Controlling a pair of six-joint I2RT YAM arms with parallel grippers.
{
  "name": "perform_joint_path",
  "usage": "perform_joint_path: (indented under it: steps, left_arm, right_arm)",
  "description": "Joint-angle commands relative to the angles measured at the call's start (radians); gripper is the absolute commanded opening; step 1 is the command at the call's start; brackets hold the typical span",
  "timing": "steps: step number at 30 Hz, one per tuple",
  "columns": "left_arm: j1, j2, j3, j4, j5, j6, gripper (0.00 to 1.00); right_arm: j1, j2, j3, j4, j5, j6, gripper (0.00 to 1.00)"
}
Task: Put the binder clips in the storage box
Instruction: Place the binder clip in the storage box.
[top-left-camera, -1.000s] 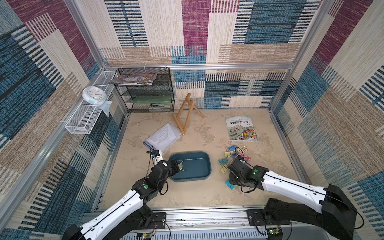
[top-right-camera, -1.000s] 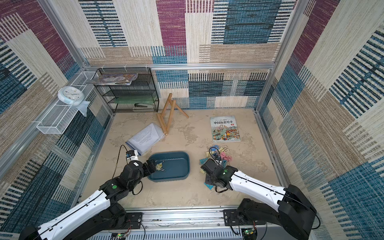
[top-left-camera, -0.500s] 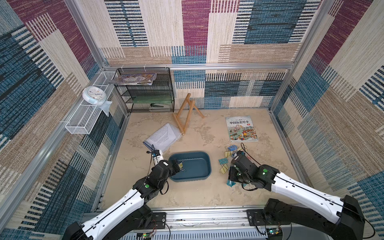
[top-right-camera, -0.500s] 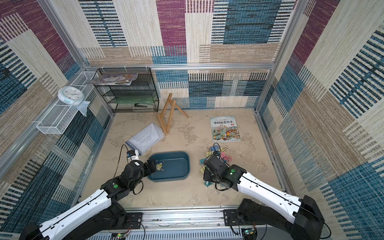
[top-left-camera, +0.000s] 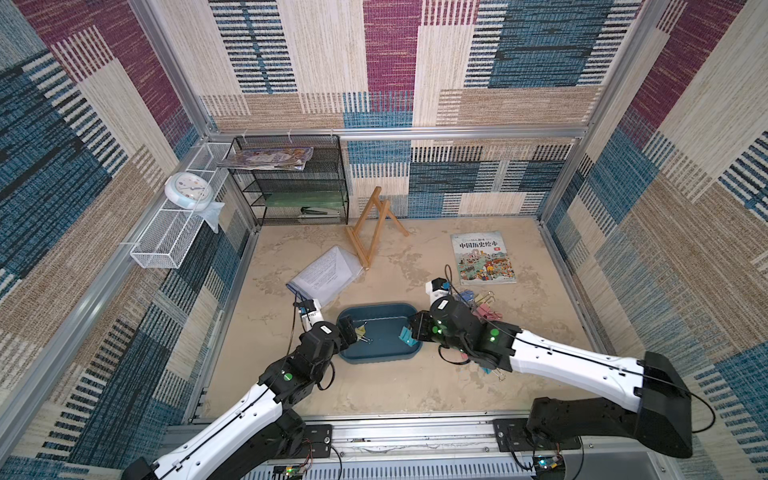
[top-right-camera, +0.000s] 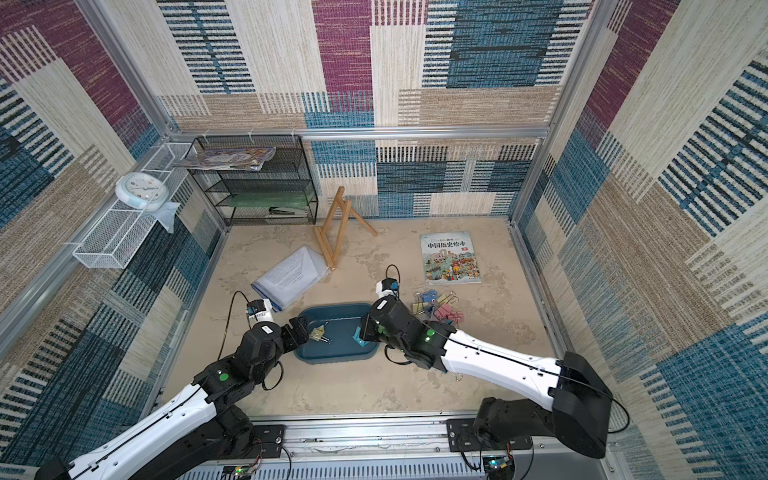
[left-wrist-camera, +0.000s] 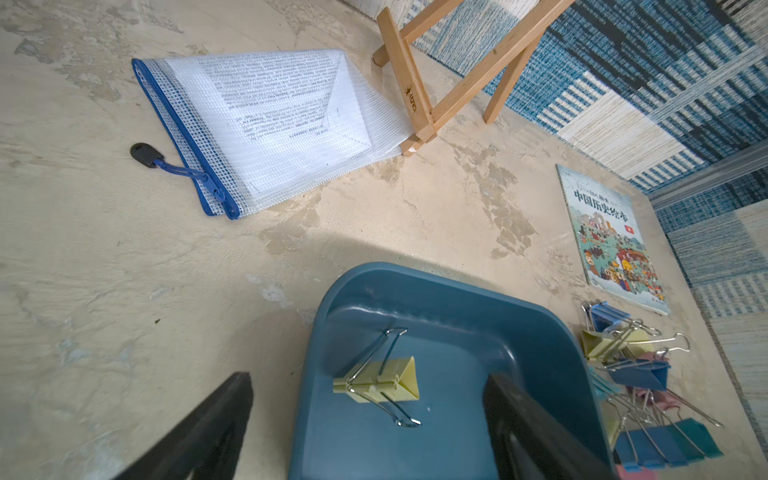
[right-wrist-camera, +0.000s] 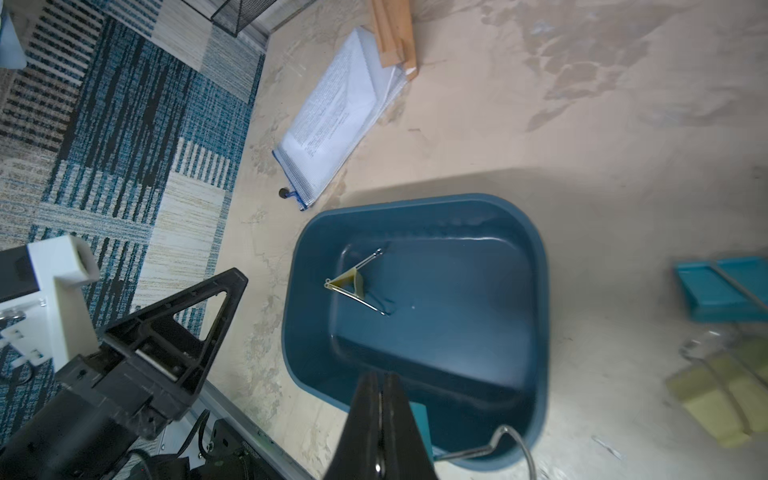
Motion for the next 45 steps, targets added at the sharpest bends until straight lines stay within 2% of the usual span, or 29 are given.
perform_joint_path:
  steps: [1,10,15,20,24,29,32,36,41,45]
  left_arm:
    - [0.002,-0.033,0.016,-0.056,-0.039,0.029,0.91]
    - [0.002,-0.105,0.007,-0.111,-0.057,0.027,0.91]
    - [0.002,-0.119,0.004,-0.113,-0.059,0.022,0.91]
    - [0.002,-0.112,0.005,-0.109,-0.054,0.022,0.91]
    - [0.002,-0.111,0.004,-0.110,-0.052,0.020,0.91]
    - [0.003,-0.109,0.003,-0.108,-0.054,0.020,0.91]
    - [0.002,-0.104,0.002,-0.104,-0.054,0.020,0.91]
    - [0.002,-0.097,0.001,-0.098,-0.048,0.017,0.91]
    - [0.002,-0.083,0.006,-0.093,-0.042,0.017,0.91]
    - [0.002,-0.082,0.007,-0.091,-0.040,0.011,0.91]
  right_arm:
    - [0.041,0.121,0.028,0.212,0.086,0.027,0.00]
    - [0.064,0.432,0.121,0.397,0.107,0.022,0.00]
    - [0.064,0.542,0.199,0.387,0.089,0.040,0.00]
    - [0.064,0.613,0.254,0.400,0.086,0.034,0.00]
    - [0.064,0.644,0.235,0.473,0.105,0.022,0.00]
    - [0.066,0.668,0.208,0.541,0.065,-0.020,0.03]
    - [0.073,0.657,0.177,0.572,0.056,-0.023,0.08]
    - [0.076,0.621,0.140,0.597,0.050,-0.033,0.29]
    - [0.076,0.529,0.113,0.544,0.069,-0.059,0.50]
    - [0.076,0.392,0.070,0.439,0.162,-0.078,0.55]
